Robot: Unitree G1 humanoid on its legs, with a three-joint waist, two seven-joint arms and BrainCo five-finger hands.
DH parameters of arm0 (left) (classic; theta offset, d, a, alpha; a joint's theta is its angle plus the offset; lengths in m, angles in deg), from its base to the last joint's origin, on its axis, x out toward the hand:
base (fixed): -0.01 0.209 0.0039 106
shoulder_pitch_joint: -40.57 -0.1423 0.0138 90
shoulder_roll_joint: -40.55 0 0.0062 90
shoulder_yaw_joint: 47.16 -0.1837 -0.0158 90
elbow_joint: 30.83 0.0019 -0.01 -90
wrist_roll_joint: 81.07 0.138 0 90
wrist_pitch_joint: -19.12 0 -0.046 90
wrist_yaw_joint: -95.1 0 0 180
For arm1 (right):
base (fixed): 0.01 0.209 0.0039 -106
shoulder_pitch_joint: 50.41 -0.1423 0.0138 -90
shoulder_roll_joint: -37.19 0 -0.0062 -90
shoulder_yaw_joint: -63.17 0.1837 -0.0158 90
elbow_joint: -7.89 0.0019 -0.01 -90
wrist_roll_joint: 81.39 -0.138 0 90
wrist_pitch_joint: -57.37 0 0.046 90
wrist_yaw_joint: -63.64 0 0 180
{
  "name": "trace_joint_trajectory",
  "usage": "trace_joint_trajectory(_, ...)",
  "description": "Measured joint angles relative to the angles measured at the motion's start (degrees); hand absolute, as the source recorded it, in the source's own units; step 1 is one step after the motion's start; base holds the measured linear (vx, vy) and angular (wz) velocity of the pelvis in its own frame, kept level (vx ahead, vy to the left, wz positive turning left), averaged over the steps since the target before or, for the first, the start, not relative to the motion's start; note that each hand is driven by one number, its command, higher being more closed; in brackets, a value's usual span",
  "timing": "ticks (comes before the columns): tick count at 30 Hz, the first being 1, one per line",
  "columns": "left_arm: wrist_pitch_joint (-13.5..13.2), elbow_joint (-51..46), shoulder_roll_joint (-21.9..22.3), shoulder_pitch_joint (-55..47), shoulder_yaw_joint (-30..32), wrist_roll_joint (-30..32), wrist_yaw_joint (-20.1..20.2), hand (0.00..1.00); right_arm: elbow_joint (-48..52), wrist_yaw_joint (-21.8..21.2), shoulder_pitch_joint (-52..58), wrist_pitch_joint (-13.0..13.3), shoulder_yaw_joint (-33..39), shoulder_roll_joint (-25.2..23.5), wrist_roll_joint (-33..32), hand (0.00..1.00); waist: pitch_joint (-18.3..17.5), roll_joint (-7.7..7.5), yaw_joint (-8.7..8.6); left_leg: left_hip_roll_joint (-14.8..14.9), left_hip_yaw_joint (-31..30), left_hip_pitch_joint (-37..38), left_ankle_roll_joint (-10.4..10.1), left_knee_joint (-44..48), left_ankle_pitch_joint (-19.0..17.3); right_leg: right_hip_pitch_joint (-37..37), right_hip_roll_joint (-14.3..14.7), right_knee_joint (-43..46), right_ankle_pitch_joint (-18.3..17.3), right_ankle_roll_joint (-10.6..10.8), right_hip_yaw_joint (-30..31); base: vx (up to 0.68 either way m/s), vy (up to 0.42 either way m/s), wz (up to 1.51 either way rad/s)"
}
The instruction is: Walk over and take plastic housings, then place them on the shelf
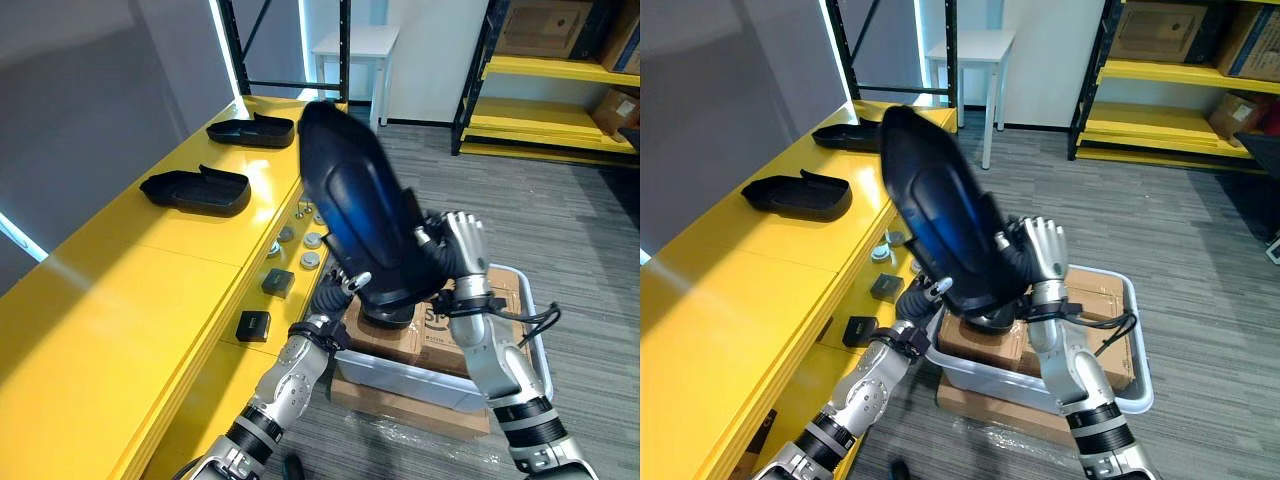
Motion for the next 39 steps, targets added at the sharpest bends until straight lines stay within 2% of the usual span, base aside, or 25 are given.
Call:
trace_joint_trajectory(2,-1.0,-0.9,-0.1,0.0,0.9,-0.9,-0.9,0.0,0.0,-0.1,0.0,0.1,-0.5,-1.0,0.0,1.0,-0.2,-0.01,0.19,-0.1,-0.5,-0.1,0.1,0.0,0.2,0.1,0.0,0.0,0.0,0.0,-0.4,-0.02,-0.006,0.14)
trace_joint_trajectory(3,-1.6,-1.0,-0.2,0.0,1.1,-0.9,-2.0,1.0,0.0,0.1,0.0,0.1,-1.2,-1.1,-0.2,1.0,-0.5,0.0,0.31,-0.2,-1.2,-0.2,0.1,0.0,0.2,0.5,0.0,0.0,0.0,0.0,-1.1,-0.02,-0.006,0.22)
trace_joint_trajectory(9,-2.7,-2.3,-0.3,0.8,1.0,-0.6,-5.6,1.0,0.5,1.8,3.0,0.1,-2.0,-0.3,-4.6,1.0,-0.9,-0.05,0.63,-1.1,-7.2,-4.2,0.1,0.5,1.9,1.5,0.4,0.1,-0.3,-0.1,-9.0,-0.02,-0.015,0.7)
trace_joint_trajectory(10,-2.9,-2.3,-0.4,1.4,0.6,-0.6,-6.7,1.0,1.0,2.3,5.2,0.1,-2.0,0.2,-5.8,1.0,-0.8,-0.2,0.67,-0.2,-1.4,-6.6,2.5,1.9,-0.4,2.3,0.3,-0.1,-0.3,-0.1,-13.4,-0.02,-0.008,1.46)
trace_joint_trajectory(11,-2.9,-2.2,-0.5,2.0,0.0,-0.6,-7.2,1.0,1.8,2.6,6.2,0.1,-2.0,0.7,-6.7,1.0,-0.6,-0.41,0.42,0.9,4.1,-7.7,3.2,4.3,-2.3,2.8,-0.1,0.0,-0.4,0.0,-15.7,0.01,0.001,1.9)
trace_joint_trajectory(13,-3.7,-2.0,-0.6,2.5,-0.8,-0.6,-8.7,1.0,2.6,3.2,6.9,0.8,-2.5,2.1,-7.3,1.0,-0.4,-0.65,0.38,9.4,33.2,-7.7,7.9,14.9,-7.0,5.6,-1.6,1.1,-2.1,1.8,-22.2,0.11,0.027,1.66)
trace_joint_trajectory(15,-5.1,-2.1,-1.1,2.6,-0.6,-0.5,-9.2,1.0,2.8,3.6,6.1,1.6,-3.3,1.8,-7.2,1.0,-0.7,-1.06,1.07,11.7,43.5,-6.3,7.5,19.4,-11.2,5.7,-4.0,2.5,-4.8,2.9,-24.0,0.12,0.092,0.88)
trace_joint_trajectory(16,-5.6,-2.2,-1.3,2.6,-0.4,-0.4,-9.3,1.0,2.8,3.6,5.7,1.6,-3.6,1.5,-6.9,1.0,-0.8,-1.14,1.4,11.8,44.9,-6.4,6.7,20.5,-11.8,5.6,-4.4,2.4,-5.5,3.2,-23.6,0.1,0.124,0.51)
trace_joint_trajectory(18,-5.8,-2.6,-1.7,2.6,0.0,1.0,-9.9,1.0,2.8,4.3,5.9,1.7,-3.7,-0.3,-6.7,1.0,-1.1,-1.31,1.8,9.4,44.5,-6.9,7.8,21.5,-13.2,5.9,-6.6,3.3,-6.4,4.3,-23.7,0.1,0.115,0.38)
trace_joint_trajectory(19,-5.7,-2.7,-1.8,2.6,0.1,1.7,-10.1,1.0,2.8,4.8,6.5,1.7,-3.8,-1.3,-6.7,1.0,-1.4,-2.11,1.53,7.2,43.9,-6.7,7.3,20.9,-14.1,5.9,-8.8,5.2,-7.3,3.6,-24.2,0.13,0.134,0.63)
trace_joint_trajectory(20,-5.5,-2.8,-1.7,2.6,-0.1,2.9,-10.6,1.0,2.9,5.6,7.3,1.7,-3.7,-1.8,-6.7,0.0,-1.5,-2.94,0.5,3.6,42.3,-5.7,7.4,18.8,-15.1,6.2,-12.2,10.4,-8.2,1.5,-25.6,0.18,0.138,0.93)
trace_joint_trajectory(21,-5.2,-2.8,-1.6,3.1,-0.5,4.2,-11.2,1.0,3.2,5.7,7.9,1.7,-3.6,-1.5,-6.8,0.0,-1.4,-2.83,-0.73,1.2,40.4,-5.0,8.0,17.4,-15.5,5.3,-15.8,18.8,-8.1,1.4,-26.4,0.21,0.205,1.32)
trace_joint_trajectory(22,-4.1,-2.8,-1.8,4.1,-0.9,6.4,-11.4,1.0,3.9,5.8,9.8,1.8,-3.1,-1.7,-7.4,0.0,-1.3,-2.99,-2.08,-0.9,37.4,-3.8,8.9,16.5,-16.0,2.0,-20.4,31.8,-6.0,-2.0,-25.0,0.15,0.195,1.22)
trace_joint_trajectory(23,-3.9,-2.8,-2.1,4.7,-1.2,7.4,-11.4,1.0,4.6,5.8,11.0,2.2,-2.9,-1.7,-7.8,0.0,-1.2,-2.96,-2.84,-1.4,35.9,-3.2,9.3,16.2,-16.3,-0.2,-21.7,37.7,-5.1,-4.1,-22.0,0.1,0.181,1.37)
trace_joint_trajectory(24,-4.0,-2.8,-2.4,5.8,-1.5,9.5,-11.4,1.0,6.1,5.8,13.3,3.7,-2.1,-2.8,-8.6,0.0,-0.8,-2.83,-3.66,-1.9,32.5,-2.1,9.4,15.2,-16.4,-4.4,-20.7,45.3,-7.7,-2.2,-15.0,0.12,0.082,1.28)
trace_joint_trajectory(25,-4.2,-2.9,-2.4,7.0,-2.1,11.6,-11.3,1.0,6.8,5.7,15.3,4.8,-1.4,-3.8,-9.7,0.0,-0.4,-2.88,-3.91,-2.6,30.1,-0.6,9.3,13.7,-16.1,-7.0,-19.4,46.7,-10.0,-1.0,-11.4,0.14,0.025,1.21)
trace_joint_trajectory(27,-4.9,-3.6,-2.3,8.8,-2.6,14.4,-11.3,1.0,6.9,5.1,17.5,6.1,-0.5,-4.3,-11.2,0.0,-0.4,-2.86,-4.15,-3.8,26.4,0.1,9.4,13.0,-15.9,-9.8,-18.2,41.5,-11.3,-0.7,-8.4,0.2,-0.068,1.13)
trace_joint_trajectory(30,-5.4,-6.7,-2.3,10.9,-4.3,23.1,-11.1,1.0,7.2,3.8,24.1,8.2,1.7,-5.9,-11.8,0.0,-0.4,-2.94,-6.15,-6.7,18.5,-0.2,9.7,12.4,-15.5,-13.3,-14.2,32.3,-11.1,-0.1,6.3,0.17,-0.174,1.45)
trace_joint_trajectory(31,-5.5,-6.8,-2.1,10.9,-5.7,27.1,-11.0,1.0,7.7,3.5,27.2,8.9,2.9,-7.1,-12.0,0.0,-0.5,-3.11,-6.64,-7.7,15.4,0.2,9.4,12.3,-15.3,-13.2,-12.6,30.6,-10.4,1.2,12.1,0.15,-0.257,1.52)
trace_joint_trajectory(33,-5.5,-6.9,-0.9,10.9,-6.6,31.7,-11.1,1.0,8.4,3.2,29.8,9.2,3.5,-8.2,-12.6,0.0,-0.5,-3.57,-6.65,-8.7,12.5,0.3,8.7,12.2,-14.9,-13.0,-11.7,28.4,-8.7,4.0,15.9,0.16,-0.319,1.05)
trace_joint_trajectory(34,-5.6,-7.1,-0.1,10.9,-6.6,35.9,-11.6,1.0,9.0,3.0,31.0,9.4,3.5,-9.2,-13.6,0.0,-0.7,-5.02,-6.41,-9.8,11.1,0.3,7.6,12.0,-14.4,-12.5,-11.7,24.7,-6.6,5.2,16.3,0.13,-0.308,0.71)
trace_joint_trajectory(35,-5.6,-7.2,-0.1,10.9,-6.5,37.3,-12.0,1.0,9.1,2.8,31.0,9.4,3.5,-9.8,-13.6,0.0,-0.9,-5.93,-6.14,-10.1,11.0,0.4,7.3,12.1,-14.3,-12.2,-11.9,22.7,-4.9,5.0,15.7,0.12,-0.313,0.33)
trace_joint_trajectory(36,-5.7,-7.2,0.4,10.6,-5.9,40.5,-12.6,1.0,9.1,2.7,30.5,9.7,3.6,-10.1,-13.7,0.0,-1.1,-6.27,-5.27,-9.6,11.3,0.4,6.1,11.9,-14.0,-10.5,-11.8,19.1,-6.1,6.4,14.0,0.12,-0.298,-0.2)
trace_joint_trajectory(38,-5.7,-8.0,1.0,10.4,-4.2,44.2,-12.8,1.0,9.1,2.7,29.0,9.8,3.6,-10.6,-13.8,0.0,-1.2,-6.1,-4.58,-7.2,11.8,-0.6,4.4,11.8,-13.5,-7.4,-9.3,10.3,-5.4,5.6,12.8,0.09,-0.277,-0.28)
trace_joint_trajectory(39,-5.6,-8.1,1.7,10.0,-3.6,46.0,-12.8,1.0,9.1,2.7,28.5,9.8,3.7,-10.7,-13.8,0.0,-1.1,-5.48,-4.73,-5.3,11.6,-1.0,3.6,11.9,-13.1,-6.2,-7.4,7.0,-3.2,4.6,12.1,0.09,-0.292,-0.18)
